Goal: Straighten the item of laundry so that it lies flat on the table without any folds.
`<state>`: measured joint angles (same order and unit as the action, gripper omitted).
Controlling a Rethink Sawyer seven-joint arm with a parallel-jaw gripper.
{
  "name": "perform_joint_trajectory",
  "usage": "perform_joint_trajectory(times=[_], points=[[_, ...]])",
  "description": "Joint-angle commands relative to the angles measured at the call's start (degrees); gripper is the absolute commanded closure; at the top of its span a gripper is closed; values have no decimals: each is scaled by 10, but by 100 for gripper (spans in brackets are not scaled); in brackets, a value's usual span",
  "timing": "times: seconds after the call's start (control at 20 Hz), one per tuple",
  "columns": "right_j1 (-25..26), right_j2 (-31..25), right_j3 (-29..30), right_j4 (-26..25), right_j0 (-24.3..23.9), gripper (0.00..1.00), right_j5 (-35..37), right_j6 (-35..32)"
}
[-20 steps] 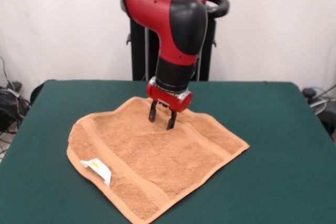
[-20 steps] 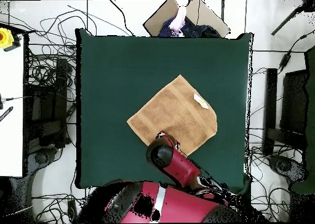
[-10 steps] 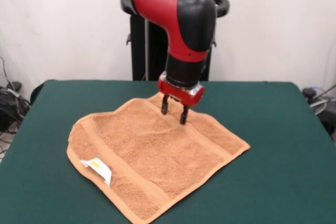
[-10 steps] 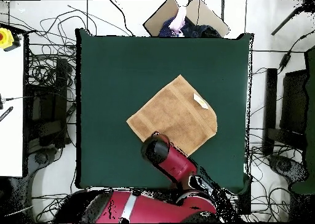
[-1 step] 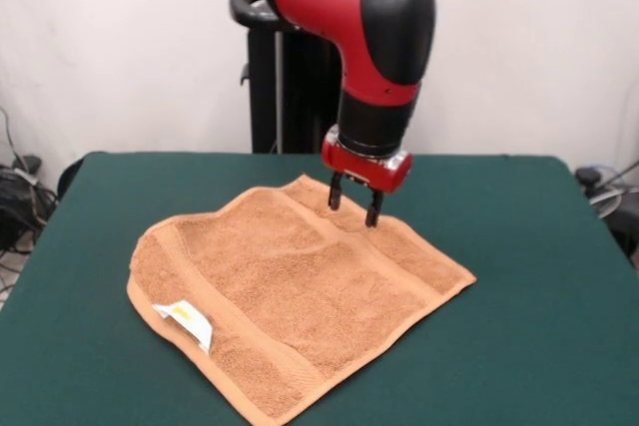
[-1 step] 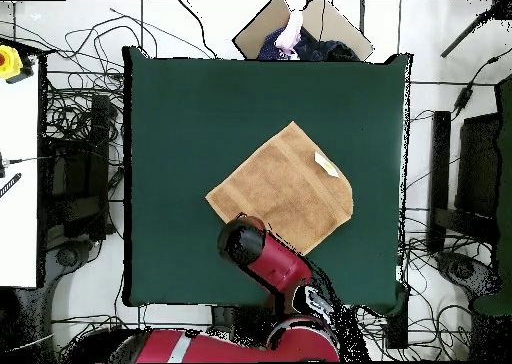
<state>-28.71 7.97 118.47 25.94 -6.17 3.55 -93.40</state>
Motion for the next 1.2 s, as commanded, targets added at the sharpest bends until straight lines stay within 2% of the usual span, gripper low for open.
perform_joint_trajectory(times=[0.05, 0.15, 0.25, 0.5, 0.65, 1.2], points=[[2, -35, -50, 19, 2, 0, 31, -122], [1, -25, -54, 15, 11, 0, 15, -119], [11, 1, -61, 36, 36, 0, 28, -137], [32, -4, -70, 57, 37, 0, 0, -157], [51, 60, -83, 103, 100, 0, 32, -190], [57, 44, -80, 132, 95, 0, 9, -171]])
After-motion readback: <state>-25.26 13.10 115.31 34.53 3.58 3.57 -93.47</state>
